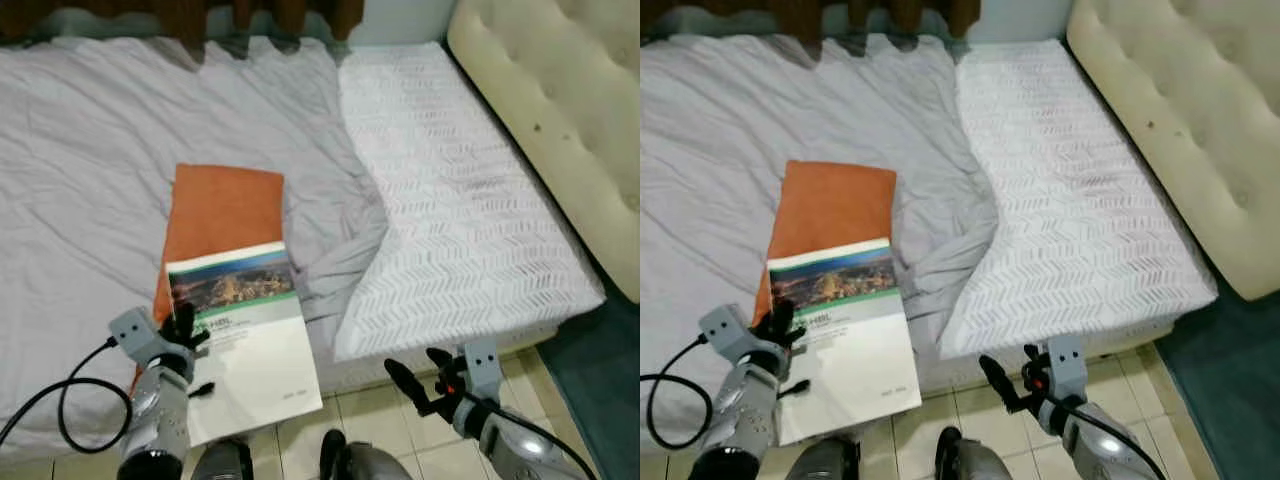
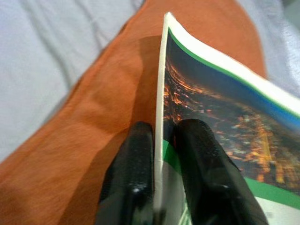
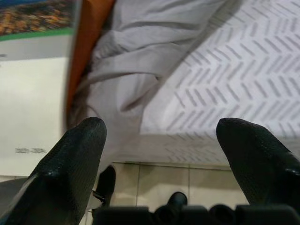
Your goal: Clean up the room
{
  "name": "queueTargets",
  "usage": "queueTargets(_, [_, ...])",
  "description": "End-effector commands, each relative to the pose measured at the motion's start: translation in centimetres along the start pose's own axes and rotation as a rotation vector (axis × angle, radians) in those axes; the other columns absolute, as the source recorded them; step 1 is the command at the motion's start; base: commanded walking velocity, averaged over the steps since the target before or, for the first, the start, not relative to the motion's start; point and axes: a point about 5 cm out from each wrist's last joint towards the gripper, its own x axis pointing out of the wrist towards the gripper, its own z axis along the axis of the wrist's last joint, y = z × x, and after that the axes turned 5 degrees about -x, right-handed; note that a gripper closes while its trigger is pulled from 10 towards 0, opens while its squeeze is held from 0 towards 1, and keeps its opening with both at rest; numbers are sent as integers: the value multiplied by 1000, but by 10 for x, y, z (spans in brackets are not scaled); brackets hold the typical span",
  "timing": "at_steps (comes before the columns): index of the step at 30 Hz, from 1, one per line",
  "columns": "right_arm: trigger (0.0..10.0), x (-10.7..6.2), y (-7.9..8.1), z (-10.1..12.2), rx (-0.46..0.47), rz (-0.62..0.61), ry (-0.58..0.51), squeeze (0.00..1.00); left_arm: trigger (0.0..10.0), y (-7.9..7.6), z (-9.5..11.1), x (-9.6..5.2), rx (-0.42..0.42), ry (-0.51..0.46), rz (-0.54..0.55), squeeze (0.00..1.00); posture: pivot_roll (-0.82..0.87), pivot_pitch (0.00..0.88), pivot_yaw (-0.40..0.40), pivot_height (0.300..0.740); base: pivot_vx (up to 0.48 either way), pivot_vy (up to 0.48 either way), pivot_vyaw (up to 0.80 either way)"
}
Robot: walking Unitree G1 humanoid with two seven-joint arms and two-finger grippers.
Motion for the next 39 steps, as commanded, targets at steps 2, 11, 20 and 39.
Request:
queueTargets(2, [10000, 4, -4, -6, 32, -33, 8, 0, 0, -44, -7, 3, 61, 47, -190, 0, 7, 244, -143, 740, 0, 0, 0])
queueTargets(11, [10000, 30, -5, 16, 64, -74, -120, 0, 0, -105, 34, -4, 207, -86, -454, 0, 87, 70, -48, 740, 0, 0, 0])
queueTargets(20, [10000, 20, -26, 24, 56, -201, -213, 0, 0, -95, 34, -35, 399, -126, -442, 0, 89, 0, -22, 740, 0, 0, 0])
queueTargets(39, [10000, 22, -56, 29, 24, -408, -296, 0, 10000, -71, 11, -5, 551, -87, -200, 0, 45, 0, 27, 740, 0, -177, 108])
